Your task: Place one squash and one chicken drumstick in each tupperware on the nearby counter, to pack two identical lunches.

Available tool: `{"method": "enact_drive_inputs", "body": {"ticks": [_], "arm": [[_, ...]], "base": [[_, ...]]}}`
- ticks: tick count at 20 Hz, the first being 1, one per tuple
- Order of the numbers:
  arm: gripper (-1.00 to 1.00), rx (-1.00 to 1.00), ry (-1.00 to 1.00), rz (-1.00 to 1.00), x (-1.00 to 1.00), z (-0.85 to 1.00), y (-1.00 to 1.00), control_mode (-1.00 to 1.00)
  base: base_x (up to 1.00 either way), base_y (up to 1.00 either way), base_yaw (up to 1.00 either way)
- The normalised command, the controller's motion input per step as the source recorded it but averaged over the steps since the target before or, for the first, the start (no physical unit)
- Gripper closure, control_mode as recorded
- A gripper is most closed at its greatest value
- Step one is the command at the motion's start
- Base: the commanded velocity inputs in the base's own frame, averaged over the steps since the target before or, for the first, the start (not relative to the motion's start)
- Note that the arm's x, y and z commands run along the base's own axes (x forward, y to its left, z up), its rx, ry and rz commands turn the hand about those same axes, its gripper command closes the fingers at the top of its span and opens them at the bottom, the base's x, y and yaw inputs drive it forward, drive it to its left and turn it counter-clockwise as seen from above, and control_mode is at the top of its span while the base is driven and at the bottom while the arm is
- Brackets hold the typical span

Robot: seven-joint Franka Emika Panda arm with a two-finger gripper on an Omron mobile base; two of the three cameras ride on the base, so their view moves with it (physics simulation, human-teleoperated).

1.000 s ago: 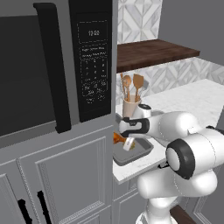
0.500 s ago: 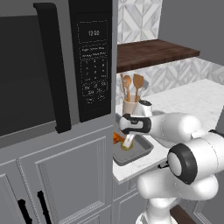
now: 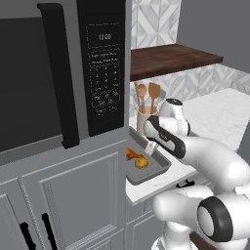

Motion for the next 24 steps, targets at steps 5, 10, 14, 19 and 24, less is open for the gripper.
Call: {"method": "enact_drive_inputs", "body": {"ticks": [5, 10, 14, 19, 24], "arm": [[-1.00, 0.00, 0.00, -0.23, -0.61, 0.55, -0.13, -1.00], [-1.00, 0.00, 0.00, -0.31, -0.84, 0.52, -0.06, -1.00], [-1.00, 0.04, -0.02, -0.28, -0.99, 0.48, -0.31, -1.00], [-1.00, 0.08, -0.10, -0.13, -1.00, 0.50, -0.10, -1.00], [-1.00, 0.05, -0.19, -0.13, -0.96, 0.61, 0.00, -1.00]], "base": [[0.00, 0.00, 0.00], [0.00, 0.00, 0.00], [0.00, 0.00, 0.00], [0.00, 0.00, 0.00], [0.00, 0.00, 0.00]]}}
